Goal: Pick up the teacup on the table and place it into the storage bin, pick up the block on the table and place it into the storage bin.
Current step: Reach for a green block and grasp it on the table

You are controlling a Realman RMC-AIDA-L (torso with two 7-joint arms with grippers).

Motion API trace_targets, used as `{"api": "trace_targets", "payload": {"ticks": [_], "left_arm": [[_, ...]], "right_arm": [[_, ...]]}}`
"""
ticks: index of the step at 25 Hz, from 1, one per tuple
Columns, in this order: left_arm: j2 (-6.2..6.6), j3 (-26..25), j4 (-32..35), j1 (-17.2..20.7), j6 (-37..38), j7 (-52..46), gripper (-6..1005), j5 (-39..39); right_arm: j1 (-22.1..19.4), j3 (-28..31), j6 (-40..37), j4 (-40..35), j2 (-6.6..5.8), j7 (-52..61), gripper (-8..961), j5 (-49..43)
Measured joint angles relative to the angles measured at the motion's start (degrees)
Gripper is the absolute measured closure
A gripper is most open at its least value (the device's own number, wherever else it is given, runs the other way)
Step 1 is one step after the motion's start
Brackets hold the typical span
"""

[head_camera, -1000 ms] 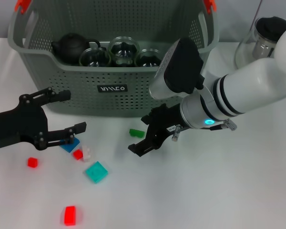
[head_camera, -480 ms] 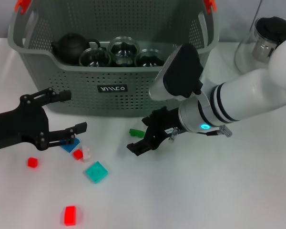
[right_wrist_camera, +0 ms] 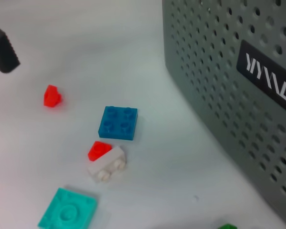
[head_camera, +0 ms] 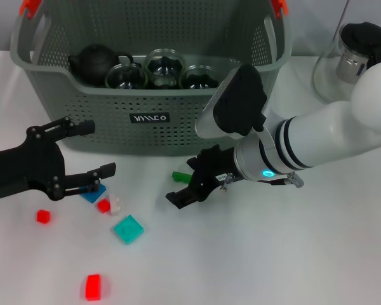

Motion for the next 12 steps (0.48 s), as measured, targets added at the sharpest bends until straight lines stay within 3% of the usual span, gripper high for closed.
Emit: {"api": "trace_targets", "payload": {"ticks": [12], "left_arm": [[-0.09, -0.11, -0.07, 0.18, 0.00, 0.53, 152, 0.00]], "right_arm": [[0.12, -0.55, 0.16, 0.66, 0.19, -0.04, 54, 0.71]]}}
